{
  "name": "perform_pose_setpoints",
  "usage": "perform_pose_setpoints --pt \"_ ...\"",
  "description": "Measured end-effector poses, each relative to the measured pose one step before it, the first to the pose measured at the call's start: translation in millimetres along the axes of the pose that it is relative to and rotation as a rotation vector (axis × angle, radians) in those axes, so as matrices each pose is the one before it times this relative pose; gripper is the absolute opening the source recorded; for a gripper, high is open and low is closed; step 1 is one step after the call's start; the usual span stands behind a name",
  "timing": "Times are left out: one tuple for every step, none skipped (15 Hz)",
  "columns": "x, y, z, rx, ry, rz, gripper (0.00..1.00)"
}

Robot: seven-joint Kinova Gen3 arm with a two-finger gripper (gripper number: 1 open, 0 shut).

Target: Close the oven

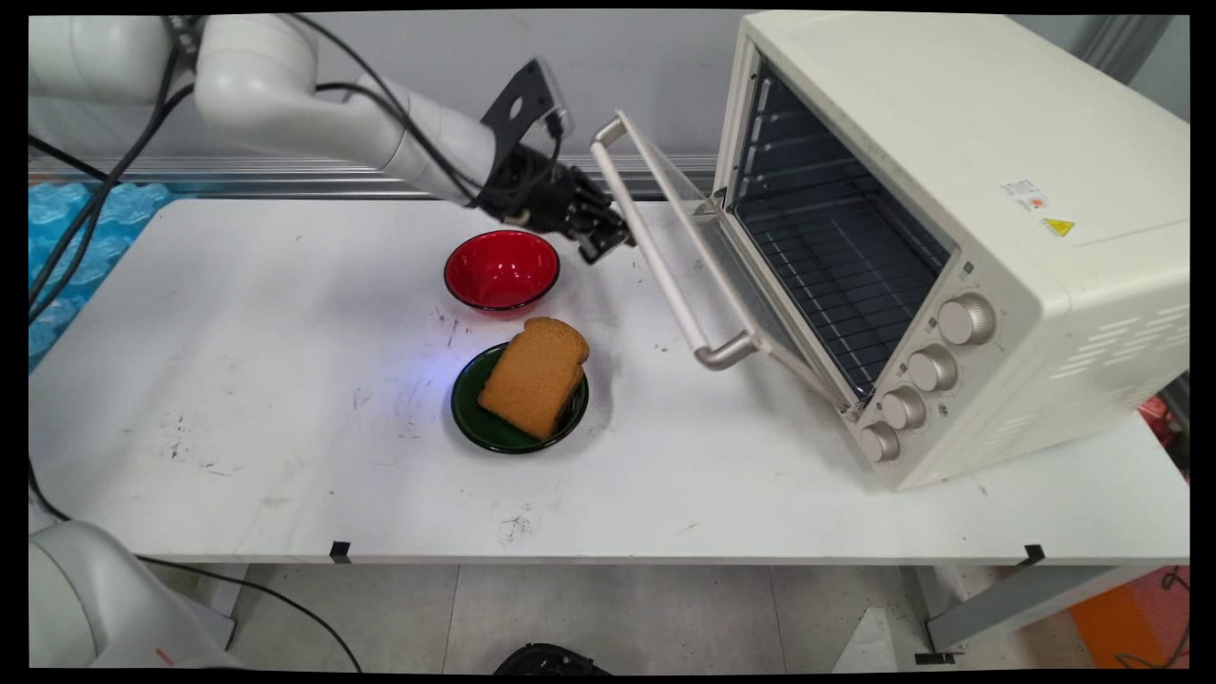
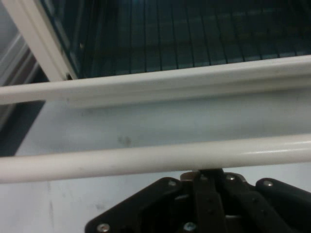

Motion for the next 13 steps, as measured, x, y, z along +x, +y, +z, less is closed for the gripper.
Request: perform_pose_setpoints --pt "6.35 -2.8 2.43 0.0004 0.00744 -0.00325 0.0" --pt "7.84 -3.52 3.31 -0.00037 0.00729 -0.00349 0.0" --pt "6.01 -2.97 2.25 -0.00079 0.00425 -0.00417 0.0" --pt "6.75 -3.46 2.24 -0.00126 0.00156 -0.00535 0.0" --pt "5.12 -2.62 1.89 -0.00196 -0.00108 -0.00499 0.0" --pt "4.52 -2.49 1.26 -0.0019 -0.00422 -0.00574 0.0" --pt "3.37 -1.94 0.63 -0.0013 -0.00473 -0.00532 0.0" --pt "3.04 -1.87 0.14 -0.00139 -0.00722 -0.00681 0.0" --pt "2.61 -1.51 -0.2 -0.00154 -0.00855 -0.00629 0.0" --pt "2.01 -1.02 -0.09 -0.00166 -0.00813 -0.00507 0.0" --pt "1.07 -0.67 -0.49 -0.00042 -0.00608 -0.00344 0.0" --pt "1.21 -0.99 -1.01 -0.00031 -0.00975 -0.00512 0.0" --pt "0.69 -0.62 -0.76 -0.00049 -0.00803 -0.00252 0.0"
